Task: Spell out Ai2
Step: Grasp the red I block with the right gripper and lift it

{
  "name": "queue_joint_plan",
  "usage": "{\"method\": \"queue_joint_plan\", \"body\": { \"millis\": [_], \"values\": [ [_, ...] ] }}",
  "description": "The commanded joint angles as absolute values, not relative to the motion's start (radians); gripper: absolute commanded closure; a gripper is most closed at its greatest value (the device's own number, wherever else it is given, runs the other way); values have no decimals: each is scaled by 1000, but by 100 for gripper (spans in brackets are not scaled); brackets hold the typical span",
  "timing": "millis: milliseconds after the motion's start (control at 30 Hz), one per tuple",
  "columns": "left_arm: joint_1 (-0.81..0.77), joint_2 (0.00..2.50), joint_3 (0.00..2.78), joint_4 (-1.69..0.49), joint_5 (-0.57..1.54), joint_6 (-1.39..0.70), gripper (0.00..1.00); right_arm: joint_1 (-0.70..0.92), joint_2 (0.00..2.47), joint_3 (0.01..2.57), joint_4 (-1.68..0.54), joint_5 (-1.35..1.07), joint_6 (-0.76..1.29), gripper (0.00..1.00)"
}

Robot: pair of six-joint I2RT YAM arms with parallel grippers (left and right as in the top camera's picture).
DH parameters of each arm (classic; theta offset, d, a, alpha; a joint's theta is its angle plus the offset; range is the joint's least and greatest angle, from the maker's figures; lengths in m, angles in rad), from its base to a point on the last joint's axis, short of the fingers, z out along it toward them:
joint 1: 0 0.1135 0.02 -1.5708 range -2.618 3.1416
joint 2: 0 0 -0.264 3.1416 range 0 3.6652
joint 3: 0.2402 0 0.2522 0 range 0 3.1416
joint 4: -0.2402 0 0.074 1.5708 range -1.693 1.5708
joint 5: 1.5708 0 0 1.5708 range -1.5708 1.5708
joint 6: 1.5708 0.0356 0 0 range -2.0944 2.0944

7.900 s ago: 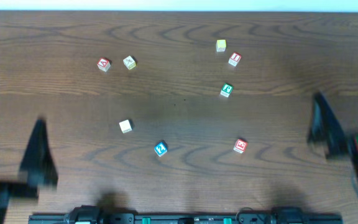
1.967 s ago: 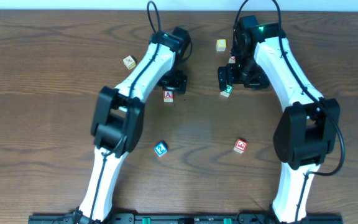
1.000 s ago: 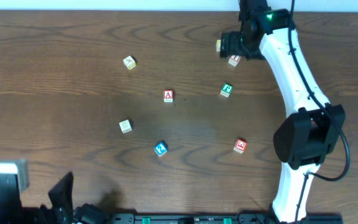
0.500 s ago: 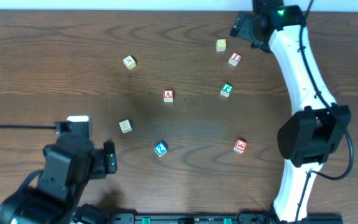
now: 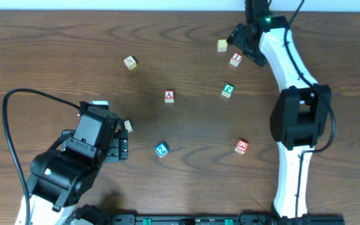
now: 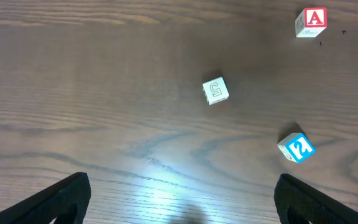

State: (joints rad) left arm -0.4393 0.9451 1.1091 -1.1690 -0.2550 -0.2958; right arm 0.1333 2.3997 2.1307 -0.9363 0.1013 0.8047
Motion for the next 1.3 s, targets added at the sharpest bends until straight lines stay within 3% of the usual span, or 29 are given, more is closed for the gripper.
{"method": "queue_joint_plan", "body": {
  "millis": [0, 133, 233, 400, 533, 600, 800, 1267],
  "values": [
    [-437, 941, 1112, -1169, -273, -307, 4, 138, 2431, 2147, -938, 78, 826, 1],
    [-437, 941, 1112, -1165, -274, -307, 5, 139, 2471, 2147, -931, 50, 826, 1],
    [-437, 941, 1112, -1161, -274, -307, 5, 139, 2484, 2147, -922, 40, 826, 21],
    [-437, 941, 1112, -1155, -273, -307, 4, 139, 2487, 2147, -932, 33, 822, 29],
    [-437, 941, 1112, -1151, -273, -307, 5, 140, 2487, 2147, -939, 29, 822, 57],
    [-437, 941, 1112, -1151, -273, -307, 4, 144, 2487, 2147, -941, 30, 819, 64],
    [-437, 941, 1112, -1151, -273, -307, 5, 147, 2487, 2147, -942, 30, 801, 74],
    [-437, 941, 1112, -1151, -273, -307, 5, 173, 2415, 2147, -945, 35, 619, 79]
  ]
}}
